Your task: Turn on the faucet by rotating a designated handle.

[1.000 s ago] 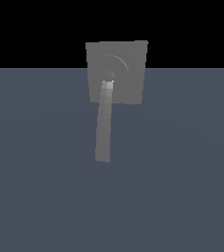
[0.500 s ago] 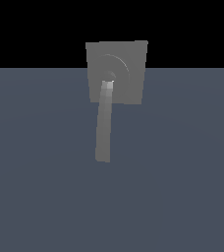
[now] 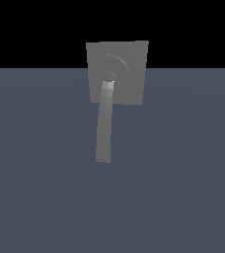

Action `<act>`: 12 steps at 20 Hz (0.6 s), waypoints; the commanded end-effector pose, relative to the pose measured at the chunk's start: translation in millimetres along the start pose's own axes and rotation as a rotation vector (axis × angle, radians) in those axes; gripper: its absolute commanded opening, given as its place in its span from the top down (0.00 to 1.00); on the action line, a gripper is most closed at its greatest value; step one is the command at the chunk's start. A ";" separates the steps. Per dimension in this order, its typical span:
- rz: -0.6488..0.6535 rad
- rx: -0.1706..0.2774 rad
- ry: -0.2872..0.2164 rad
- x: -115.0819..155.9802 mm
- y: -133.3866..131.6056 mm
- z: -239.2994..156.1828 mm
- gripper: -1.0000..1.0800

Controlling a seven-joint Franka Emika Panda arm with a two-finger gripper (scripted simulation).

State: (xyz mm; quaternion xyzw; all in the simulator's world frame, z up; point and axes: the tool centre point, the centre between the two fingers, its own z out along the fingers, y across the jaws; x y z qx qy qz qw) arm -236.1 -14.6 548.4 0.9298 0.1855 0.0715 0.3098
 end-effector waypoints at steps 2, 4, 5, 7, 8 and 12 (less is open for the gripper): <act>-0.131 -0.172 0.002 8.6 3.1 -21.0 1.00; -0.208 -0.270 -0.007 14.2 3.0 -33.5 1.00; -0.247 -0.318 -0.014 17.2 2.5 -39.8 1.00; -0.326 -0.414 -0.032 23.7 0.3 -52.6 1.00; -0.367 -0.462 -0.044 27.2 -1.4 -59.0 1.00; -0.531 -0.649 -0.108 42.7 -11.8 -83.7 1.00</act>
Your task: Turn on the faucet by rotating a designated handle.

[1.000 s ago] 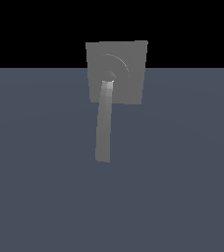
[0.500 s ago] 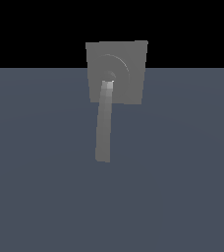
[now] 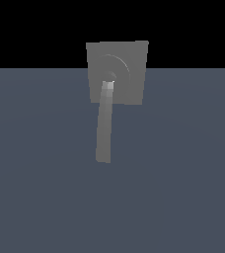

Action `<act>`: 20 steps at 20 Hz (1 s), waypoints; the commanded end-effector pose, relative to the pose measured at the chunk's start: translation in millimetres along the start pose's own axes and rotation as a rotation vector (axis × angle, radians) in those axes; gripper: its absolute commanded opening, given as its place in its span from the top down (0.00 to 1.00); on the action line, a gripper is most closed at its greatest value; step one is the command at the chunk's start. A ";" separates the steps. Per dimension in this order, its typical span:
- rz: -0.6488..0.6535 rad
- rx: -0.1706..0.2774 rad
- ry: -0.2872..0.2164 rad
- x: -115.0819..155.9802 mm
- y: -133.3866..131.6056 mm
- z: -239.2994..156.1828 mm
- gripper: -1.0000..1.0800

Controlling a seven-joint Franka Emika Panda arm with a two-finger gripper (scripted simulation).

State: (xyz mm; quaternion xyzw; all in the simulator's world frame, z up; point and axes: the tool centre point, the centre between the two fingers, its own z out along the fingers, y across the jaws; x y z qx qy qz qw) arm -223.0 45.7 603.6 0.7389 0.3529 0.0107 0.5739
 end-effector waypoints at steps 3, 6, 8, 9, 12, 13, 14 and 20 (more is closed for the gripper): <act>-0.207 -0.197 -0.080 18.5 10.1 -30.3 1.00; -0.352 -0.317 -0.147 34.9 12.6 -50.2 1.00; -0.453 -0.392 -0.198 47.6 12.3 -62.9 1.00; -0.504 -0.428 -0.225 54.5 11.6 -69.1 1.00; -0.662 -0.531 -0.312 77.0 6.9 -86.1 1.00; -0.716 -0.563 -0.343 85.1 4.5 -91.3 1.00; -0.770 -0.594 -0.375 93.5 1.6 -96.1 1.00; -1.109 -0.757 -0.585 148.8 -24.5 -116.2 1.00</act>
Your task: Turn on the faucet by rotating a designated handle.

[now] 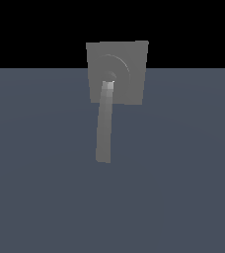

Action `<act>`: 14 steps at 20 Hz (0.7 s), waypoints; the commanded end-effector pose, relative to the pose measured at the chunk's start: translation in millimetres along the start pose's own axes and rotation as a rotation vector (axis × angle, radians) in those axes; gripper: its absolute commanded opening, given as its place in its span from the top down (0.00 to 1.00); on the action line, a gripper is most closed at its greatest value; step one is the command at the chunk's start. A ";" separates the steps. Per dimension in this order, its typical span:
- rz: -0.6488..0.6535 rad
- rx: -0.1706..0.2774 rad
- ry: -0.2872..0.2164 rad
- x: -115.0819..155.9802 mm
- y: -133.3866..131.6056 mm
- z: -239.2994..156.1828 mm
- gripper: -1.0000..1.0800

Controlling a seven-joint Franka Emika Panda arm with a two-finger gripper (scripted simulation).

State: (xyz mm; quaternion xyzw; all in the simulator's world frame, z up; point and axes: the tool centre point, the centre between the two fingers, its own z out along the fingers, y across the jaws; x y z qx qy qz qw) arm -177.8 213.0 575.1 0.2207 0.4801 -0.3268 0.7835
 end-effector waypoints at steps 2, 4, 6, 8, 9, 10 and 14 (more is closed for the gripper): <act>-0.220 -0.087 -0.097 21.3 26.1 -21.8 1.00; -0.350 -0.131 -0.151 37.5 39.6 -33.6 1.00; -0.483 -0.172 -0.204 56.2 51.9 -45.0 1.00; -0.619 -0.211 -0.256 77.4 62.7 -55.7 1.00; -0.687 -0.230 -0.282 88.8 67.5 -60.7 1.00; -0.756 -0.247 -0.308 100.8 71.9 -65.6 1.00; -1.038 -0.314 -0.408 153.9 84.0 -82.5 1.00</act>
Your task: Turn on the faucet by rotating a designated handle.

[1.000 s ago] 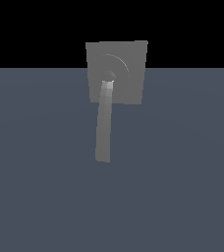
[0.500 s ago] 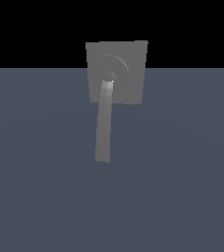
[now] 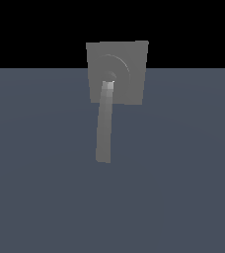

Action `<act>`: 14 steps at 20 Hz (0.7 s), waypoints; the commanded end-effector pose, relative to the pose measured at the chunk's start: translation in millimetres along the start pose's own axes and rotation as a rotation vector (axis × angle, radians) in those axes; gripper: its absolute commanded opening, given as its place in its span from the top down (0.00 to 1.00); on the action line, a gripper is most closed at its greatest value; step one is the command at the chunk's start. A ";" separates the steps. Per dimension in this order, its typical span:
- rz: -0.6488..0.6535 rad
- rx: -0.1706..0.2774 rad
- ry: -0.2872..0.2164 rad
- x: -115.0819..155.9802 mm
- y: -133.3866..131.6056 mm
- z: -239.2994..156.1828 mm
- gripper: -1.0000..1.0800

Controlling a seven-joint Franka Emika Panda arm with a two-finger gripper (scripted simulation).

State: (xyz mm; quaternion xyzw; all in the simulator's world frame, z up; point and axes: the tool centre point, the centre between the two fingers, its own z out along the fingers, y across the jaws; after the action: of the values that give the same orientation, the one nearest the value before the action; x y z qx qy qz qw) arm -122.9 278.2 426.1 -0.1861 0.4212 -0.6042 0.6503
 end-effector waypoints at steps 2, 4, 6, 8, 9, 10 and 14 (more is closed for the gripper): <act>-0.254 -0.067 -0.081 16.9 46.7 -19.3 1.00; -0.399 -0.104 -0.124 31.1 72.1 -29.9 1.00; -0.545 -0.141 -0.166 48.2 96.6 -40.7 1.00; -0.692 -0.179 -0.207 68.4 119.9 -51.6 1.00; -0.766 -0.198 -0.227 79.5 131.1 -57.1 1.00; -0.840 -0.217 -0.247 91.3 141.8 -62.6 1.00; -1.136 -0.297 -0.327 144.6 179.5 -84.8 1.00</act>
State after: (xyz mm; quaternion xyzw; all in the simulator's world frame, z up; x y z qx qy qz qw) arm -87.8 215.7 218.4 -0.5301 0.2538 -0.7523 0.2976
